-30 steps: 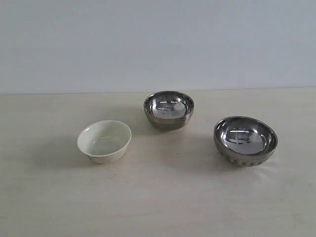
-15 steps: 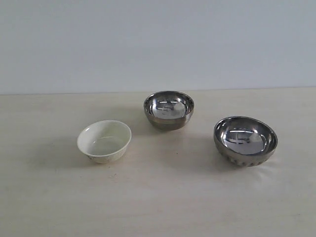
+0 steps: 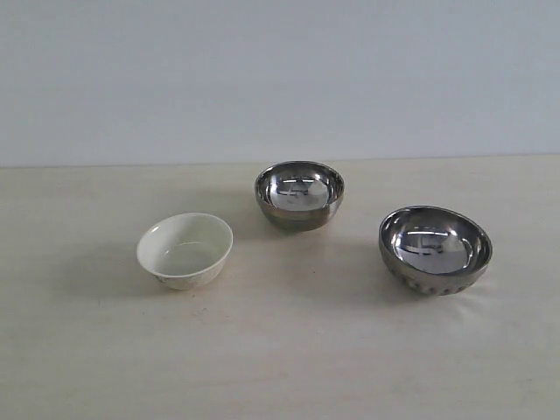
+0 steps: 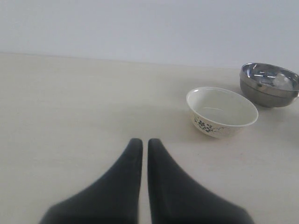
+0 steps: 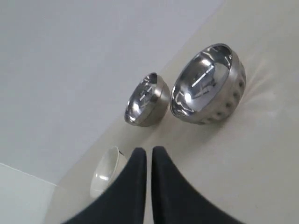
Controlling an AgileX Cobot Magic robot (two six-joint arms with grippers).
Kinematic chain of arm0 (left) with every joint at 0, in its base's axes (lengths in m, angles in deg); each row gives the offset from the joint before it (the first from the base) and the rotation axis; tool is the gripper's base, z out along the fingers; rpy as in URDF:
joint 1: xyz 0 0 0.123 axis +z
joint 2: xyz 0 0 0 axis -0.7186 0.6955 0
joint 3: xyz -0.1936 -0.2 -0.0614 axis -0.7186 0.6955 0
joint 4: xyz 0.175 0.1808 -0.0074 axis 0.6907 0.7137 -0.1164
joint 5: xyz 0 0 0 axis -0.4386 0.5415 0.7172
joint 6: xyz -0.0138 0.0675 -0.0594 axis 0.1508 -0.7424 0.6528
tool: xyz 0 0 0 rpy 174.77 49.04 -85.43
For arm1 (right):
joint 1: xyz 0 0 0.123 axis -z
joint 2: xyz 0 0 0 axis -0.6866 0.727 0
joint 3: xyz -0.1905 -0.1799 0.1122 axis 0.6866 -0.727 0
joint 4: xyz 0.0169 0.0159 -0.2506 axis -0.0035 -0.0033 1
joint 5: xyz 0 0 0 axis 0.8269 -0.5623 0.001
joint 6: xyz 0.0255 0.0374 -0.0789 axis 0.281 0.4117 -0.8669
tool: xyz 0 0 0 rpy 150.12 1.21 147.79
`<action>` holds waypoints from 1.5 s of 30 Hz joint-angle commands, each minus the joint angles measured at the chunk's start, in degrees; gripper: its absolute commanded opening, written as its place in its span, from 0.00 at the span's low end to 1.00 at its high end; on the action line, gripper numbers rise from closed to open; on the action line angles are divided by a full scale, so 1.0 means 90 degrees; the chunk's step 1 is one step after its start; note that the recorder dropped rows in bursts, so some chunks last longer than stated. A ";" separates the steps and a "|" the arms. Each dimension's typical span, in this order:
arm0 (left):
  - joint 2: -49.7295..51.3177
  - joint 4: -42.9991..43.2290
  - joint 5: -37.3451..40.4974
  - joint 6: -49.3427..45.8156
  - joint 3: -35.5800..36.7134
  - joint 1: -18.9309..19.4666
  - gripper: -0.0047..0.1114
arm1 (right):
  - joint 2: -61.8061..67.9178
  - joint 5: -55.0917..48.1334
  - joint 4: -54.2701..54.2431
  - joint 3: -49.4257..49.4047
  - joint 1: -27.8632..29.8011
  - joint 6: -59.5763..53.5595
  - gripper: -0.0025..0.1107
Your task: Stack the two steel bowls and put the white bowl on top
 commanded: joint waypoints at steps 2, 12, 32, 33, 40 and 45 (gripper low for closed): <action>-0.0017 0.0011 -0.0001 0.0029 0.0024 0.0017 0.07 | -0.0033 0.1288 -0.0008 0.0002 -0.0062 -0.0566 0.02; -0.0017 0.0011 -0.0001 0.0029 0.0024 0.0017 0.07 | 0.2716 0.1271 0.0054 0.2944 -0.0211 -0.2442 0.02; -0.0017 0.0011 -0.0001 0.0029 0.0024 0.0017 0.07 | 1.1879 -0.2781 0.0669 1.0219 -0.0267 -0.4130 0.48; -0.0017 0.0011 -0.0001 0.0029 0.0024 0.0017 0.07 | 1.2071 -0.2765 0.0684 1.0329 -0.0267 -0.4130 0.51; -0.0017 0.0011 -0.0001 0.0029 0.0024 0.0017 0.07 | 1.3234 -0.2343 0.0612 1.0769 -0.0523 -0.4117 0.52; -0.0017 0.0011 -0.0001 0.0029 0.0024 0.0017 0.07 | 1.3788 -0.1655 0.0512 1.0827 -0.0704 -0.4105 0.52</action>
